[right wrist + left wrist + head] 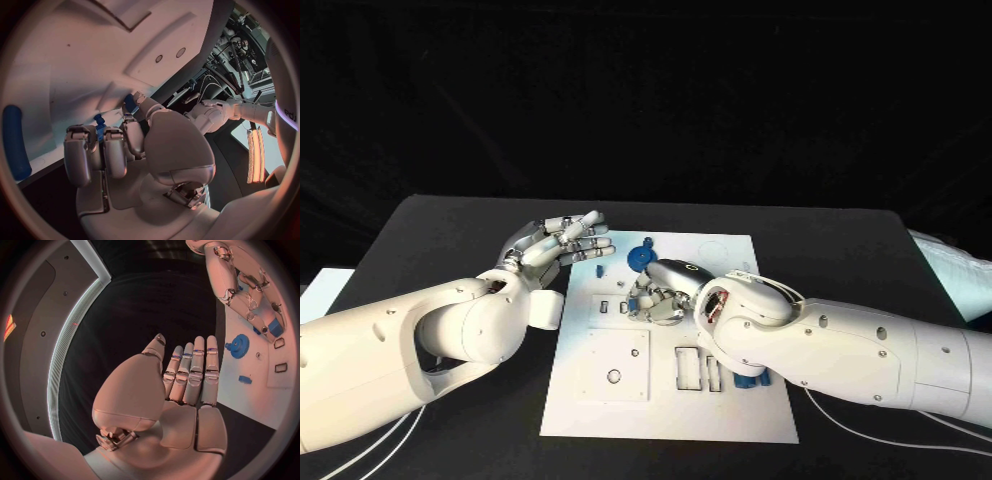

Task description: Assemble the parts on the task board

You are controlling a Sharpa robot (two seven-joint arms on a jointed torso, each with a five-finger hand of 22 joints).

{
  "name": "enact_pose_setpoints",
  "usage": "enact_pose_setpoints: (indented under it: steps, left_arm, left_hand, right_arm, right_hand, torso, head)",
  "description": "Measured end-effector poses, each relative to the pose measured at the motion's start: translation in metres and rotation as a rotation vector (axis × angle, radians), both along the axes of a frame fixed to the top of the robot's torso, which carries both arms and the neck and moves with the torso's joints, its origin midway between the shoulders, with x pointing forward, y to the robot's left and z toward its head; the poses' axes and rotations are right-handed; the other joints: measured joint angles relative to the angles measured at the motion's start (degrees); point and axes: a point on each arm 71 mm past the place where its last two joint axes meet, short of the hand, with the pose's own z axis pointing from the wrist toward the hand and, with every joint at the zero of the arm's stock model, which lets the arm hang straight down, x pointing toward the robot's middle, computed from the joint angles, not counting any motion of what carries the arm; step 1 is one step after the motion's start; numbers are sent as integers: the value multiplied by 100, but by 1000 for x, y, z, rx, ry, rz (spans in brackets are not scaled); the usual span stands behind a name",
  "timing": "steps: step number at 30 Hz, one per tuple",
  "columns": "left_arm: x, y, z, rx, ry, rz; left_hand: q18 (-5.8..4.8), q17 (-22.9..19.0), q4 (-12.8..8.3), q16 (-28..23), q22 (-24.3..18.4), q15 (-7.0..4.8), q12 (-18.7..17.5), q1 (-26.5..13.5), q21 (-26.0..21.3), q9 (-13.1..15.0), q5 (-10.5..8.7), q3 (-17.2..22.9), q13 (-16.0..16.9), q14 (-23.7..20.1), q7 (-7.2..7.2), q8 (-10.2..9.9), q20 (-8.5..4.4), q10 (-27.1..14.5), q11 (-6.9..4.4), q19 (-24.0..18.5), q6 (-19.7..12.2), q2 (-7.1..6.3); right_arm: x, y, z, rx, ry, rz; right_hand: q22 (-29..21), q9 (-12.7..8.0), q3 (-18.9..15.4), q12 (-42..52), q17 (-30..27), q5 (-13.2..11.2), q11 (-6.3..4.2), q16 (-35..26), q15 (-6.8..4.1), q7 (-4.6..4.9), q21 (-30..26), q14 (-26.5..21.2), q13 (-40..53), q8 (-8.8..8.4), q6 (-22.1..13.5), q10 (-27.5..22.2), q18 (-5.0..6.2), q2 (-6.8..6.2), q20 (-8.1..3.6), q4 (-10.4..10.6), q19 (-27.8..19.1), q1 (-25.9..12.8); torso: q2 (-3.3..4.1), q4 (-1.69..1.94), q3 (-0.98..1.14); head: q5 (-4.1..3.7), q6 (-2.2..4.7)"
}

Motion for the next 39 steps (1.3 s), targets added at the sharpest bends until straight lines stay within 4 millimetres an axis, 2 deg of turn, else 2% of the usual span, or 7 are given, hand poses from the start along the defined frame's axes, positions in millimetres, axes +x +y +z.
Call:
enact_pose_setpoints:
  steps: [7,10,13,17,27,32,39]
  left_arm:
    - [0,0,0,0,0,0]
    - [0,0,0,0,0,0]
    - [0,0,0,-1,0,0]
    - [0,0,0,-1,0,-1]
    - [0,0,0,-1,0,-2]
    - [1,0,0,-1,0,-2]
    - [2,1,-1,0,0,1]
  left_hand:
    - [0,-1,0,0,0,0,0,0,0,0,0,0,0,0,0,0,0,0,0,0,0,0]
    - [0,-1,0,0,0,0,0,0,0,0,0,0,0,0,0,0,0,0,0,0,0,0]
    - [0,-1,0,0,0,0,0,0,0,0,0,0,0,0,0,0,0,0,0,0,0,0]
    - [0,-1,0,0,1,0,0,0,0,0,0,0,0,0,0,0,0,0,0,0,0,0]
    - [0,-2,0,0,1,0,0,0,0,0,0,0,0,0,0,0,0,0,0,0,0,0]
    - [0,-2,0,0,1,0,0,0,0,0,0,0,0,0,0,0,0,0,0,0,0,0]
    - [0,7,0,0,1,7,0,0,0,0,0,0,0,16,0,0,10,0,0,10,0,0]
  right_arm:
    - [0,0,0,-5,-3,-1]
    - [0,-1,0,-7,-5,-1]
    - [0,-1,-1,-8,-6,-2]
    - [-1,0,-1,-8,-7,-1]
    - [-2,-1,-2,2,-14,-6]
    - [-5,-3,-3,18,-18,-11]
    - [-12,-10,7,93,-62,-17]
  right_hand:
    - [0,0,-20,-35,0,1,28,0,0,-7,0,0,0,1,20,-29,0,-100,0,-16,0,-97]
    - [-1,-21,-86,-166,-1,44,61,-22,0,86,-5,0,0,-64,-72,-104,0,-188,0,16,0,-163]
    - [-1,-64,-146,-319,-1,146,117,-22,55,109,-22,9,0,-130,-274,-210,0,-298,0,32,0,-202]
    - [-1,-128,-202,-455,-1,154,155,-22,69,172,-22,5,-1,-184,-456,-304,-1,-357,43,23,0,-214]
    - [-1,-132,-274,-488,-2,154,172,-22,105,188,-21,1,-1,-185,-513,-336,0,-387,43,46,0,-232]
    - [3,-119,-554,-524,-2,291,184,-22,105,186,-21,1,-19,-167,-572,-388,0,-600,84,164,0,-445]
    - [3,-115,-771,-531,-2,354,182,-22,105,194,-21,1,-56,-147,-620,-386,0,-634,84,260,0,-479]
  torso:
    - [-1,1,-1]
    - [-1,1,-1]
    - [-1,1,-3]
    - [-1,1,-3]
    - [-1,2,-4]
    - [-3,4,-4]
    - [-7,2,-3]
  head:
    - [-4,6]
    - [-4,7]
    - [-4,11]
    - [-4,15]
    - [-15,13]
    - [-15,15]
    - [-9,29]
